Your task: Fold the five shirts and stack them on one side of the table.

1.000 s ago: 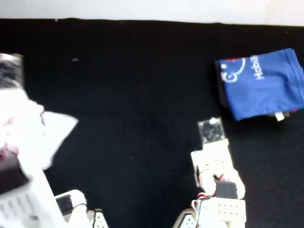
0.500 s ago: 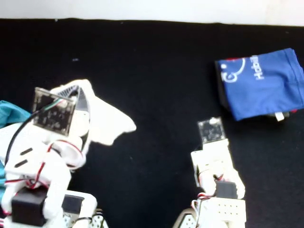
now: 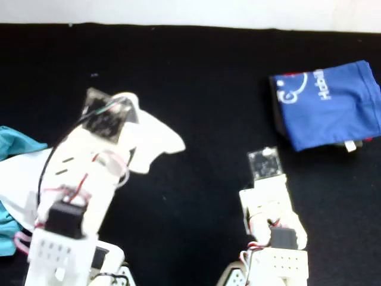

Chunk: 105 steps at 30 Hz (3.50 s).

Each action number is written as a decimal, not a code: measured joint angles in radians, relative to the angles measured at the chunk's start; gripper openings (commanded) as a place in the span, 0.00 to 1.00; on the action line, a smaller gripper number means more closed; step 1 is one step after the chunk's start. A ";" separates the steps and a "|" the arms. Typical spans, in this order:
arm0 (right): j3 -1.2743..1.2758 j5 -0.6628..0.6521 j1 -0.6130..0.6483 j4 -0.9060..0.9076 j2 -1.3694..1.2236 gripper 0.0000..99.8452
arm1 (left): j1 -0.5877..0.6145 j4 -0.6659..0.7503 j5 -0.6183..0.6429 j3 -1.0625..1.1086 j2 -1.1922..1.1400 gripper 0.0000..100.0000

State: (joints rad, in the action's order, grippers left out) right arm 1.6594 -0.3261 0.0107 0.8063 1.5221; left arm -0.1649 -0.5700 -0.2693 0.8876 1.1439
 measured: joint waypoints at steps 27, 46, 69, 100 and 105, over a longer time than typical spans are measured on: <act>-0.247 0.000 0.035 0.187 -0.110 0.18 | 0.477 -0.752 0.003 -0.402 -0.457 0.10; -1.117 0.000 0.546 0.351 -1.346 0.24 | 0.614 -0.755 0.003 -0.176 -0.457 0.10; -1.626 0.000 0.535 0.362 -1.953 0.01 | 0.615 -0.755 0.003 -0.141 -0.457 0.10; -2.835 0.000 0.075 0.944 -1.969 0.01 | 0.229 -0.651 0.005 -0.009 -0.460 0.20; -2.835 0.000 0.075 0.945 -1.969 0.01 | 0.201 -0.529 0.005 0.129 -0.460 0.23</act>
State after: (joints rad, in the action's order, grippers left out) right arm -1.1761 -0.3261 0.0859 1.7515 -0.4465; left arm 0.0361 -1.0994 -0.2647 1.0165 0.6836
